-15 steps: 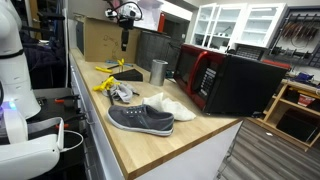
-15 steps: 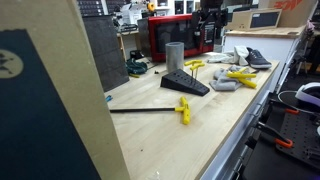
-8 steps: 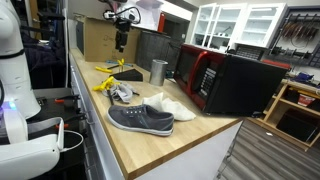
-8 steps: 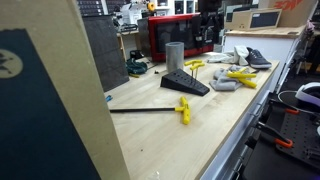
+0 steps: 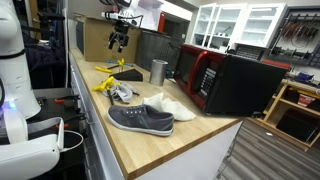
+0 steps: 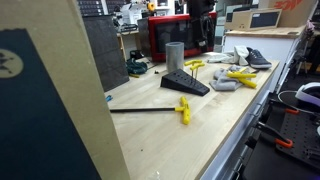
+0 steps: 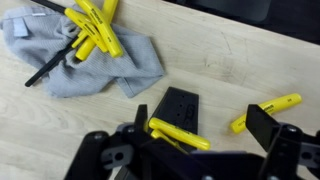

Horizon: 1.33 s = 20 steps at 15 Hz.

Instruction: Take the thing with the handle off of the stand

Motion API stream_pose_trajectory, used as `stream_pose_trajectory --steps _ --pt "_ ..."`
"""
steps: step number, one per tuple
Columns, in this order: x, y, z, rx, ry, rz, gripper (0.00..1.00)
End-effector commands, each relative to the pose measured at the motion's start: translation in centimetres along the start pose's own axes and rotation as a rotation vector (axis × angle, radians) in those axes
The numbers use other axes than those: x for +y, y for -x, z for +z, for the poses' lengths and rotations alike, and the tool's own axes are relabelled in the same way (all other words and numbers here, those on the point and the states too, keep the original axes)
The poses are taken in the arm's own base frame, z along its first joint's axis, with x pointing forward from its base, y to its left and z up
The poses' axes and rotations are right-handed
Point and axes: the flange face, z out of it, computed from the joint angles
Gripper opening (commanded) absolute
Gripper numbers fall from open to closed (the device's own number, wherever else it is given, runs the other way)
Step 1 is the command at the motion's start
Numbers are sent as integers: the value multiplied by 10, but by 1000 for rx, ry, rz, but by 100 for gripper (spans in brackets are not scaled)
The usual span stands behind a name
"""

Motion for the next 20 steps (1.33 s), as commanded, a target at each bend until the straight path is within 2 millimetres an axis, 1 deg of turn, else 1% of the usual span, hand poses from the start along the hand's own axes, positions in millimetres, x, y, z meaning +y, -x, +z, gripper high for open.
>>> stream_pose_trajectory --steps 1,4,6,9,10,13,17,18,20 --pt "7 -14 -10 -135 92 -108 100" --pt "13 -20 -8 -209 193 -191 100" --pt "13 -27 -4 -191 221 -211 100" --pt "-3 -36 0 -121 202 -194 100" --pt "8 -30 4 -155 201 -196 100" --pt "-2 -33 5 -138 206 -208 100" --pt "-2 -33 5 -137 206 -209 100" --pt "-3 -36 7 -114 218 -223 100" --pt "-2 -50 15 -41 247 -249 100"
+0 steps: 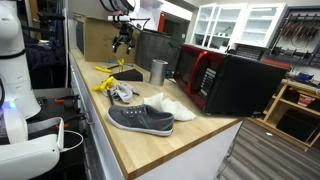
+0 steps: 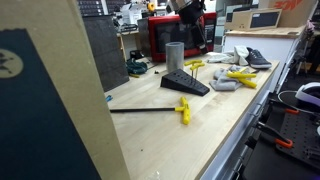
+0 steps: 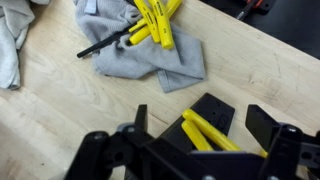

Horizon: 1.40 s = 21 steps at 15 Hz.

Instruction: Take the thing with the handle off of the stand

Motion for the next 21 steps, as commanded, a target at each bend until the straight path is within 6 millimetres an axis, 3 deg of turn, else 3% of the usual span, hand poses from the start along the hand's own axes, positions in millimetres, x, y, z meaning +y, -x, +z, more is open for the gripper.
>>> stream_pose_trajectory --steps 1,5,9,21 --pt "1 -20 9 107 50 -26 100" --pt "-2 -45 25 219 49 -61 100" --pt "-12 -57 32 279 -43 -109 100" --pt "-6 -49 35 289 -62 -116 100"
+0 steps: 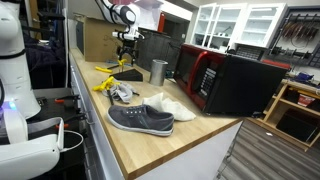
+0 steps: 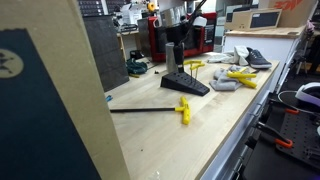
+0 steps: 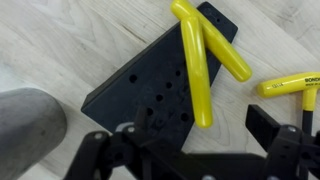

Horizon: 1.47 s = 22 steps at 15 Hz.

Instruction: Take the thing with the handle off of the stand

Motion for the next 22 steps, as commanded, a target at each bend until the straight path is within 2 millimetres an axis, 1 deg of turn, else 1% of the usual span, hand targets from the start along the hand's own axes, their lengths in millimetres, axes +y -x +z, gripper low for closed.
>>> stream_pose_trajectory --steps 1,2,5,7,10,11,12,14,16,22 --pt "4 14 -3 10 14 3 76" --pt "5 15 -3 12 16 5 74" --pt "7 18 -2 9 33 10 49" --pt "7 18 -2 10 39 10 36" --pt "5 15 -2 9 46 0 12" --pt "4 14 -4 10 49 -2 5" --pt "4 13 -4 11 51 -4 1" --pt "1 11 -6 15 56 -9 0" --pt "-1 10 -8 20 60 -13 2" --pt "-4 8 -14 31 63 -18 2"
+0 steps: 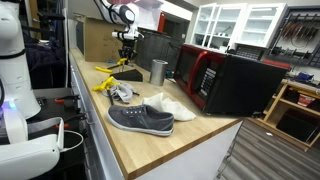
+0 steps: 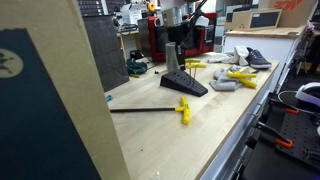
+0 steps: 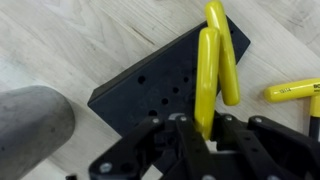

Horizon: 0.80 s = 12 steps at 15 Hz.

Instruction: Take the thing with the handle off of the stand

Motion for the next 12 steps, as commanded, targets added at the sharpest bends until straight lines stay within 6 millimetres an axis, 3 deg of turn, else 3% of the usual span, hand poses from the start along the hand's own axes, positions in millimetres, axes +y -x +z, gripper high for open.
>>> stream_pose_trajectory --steps 1,12 --pt "-4 3 -15 27 27 0 2" --pt "-12 9 -47 62 48 -26 2"
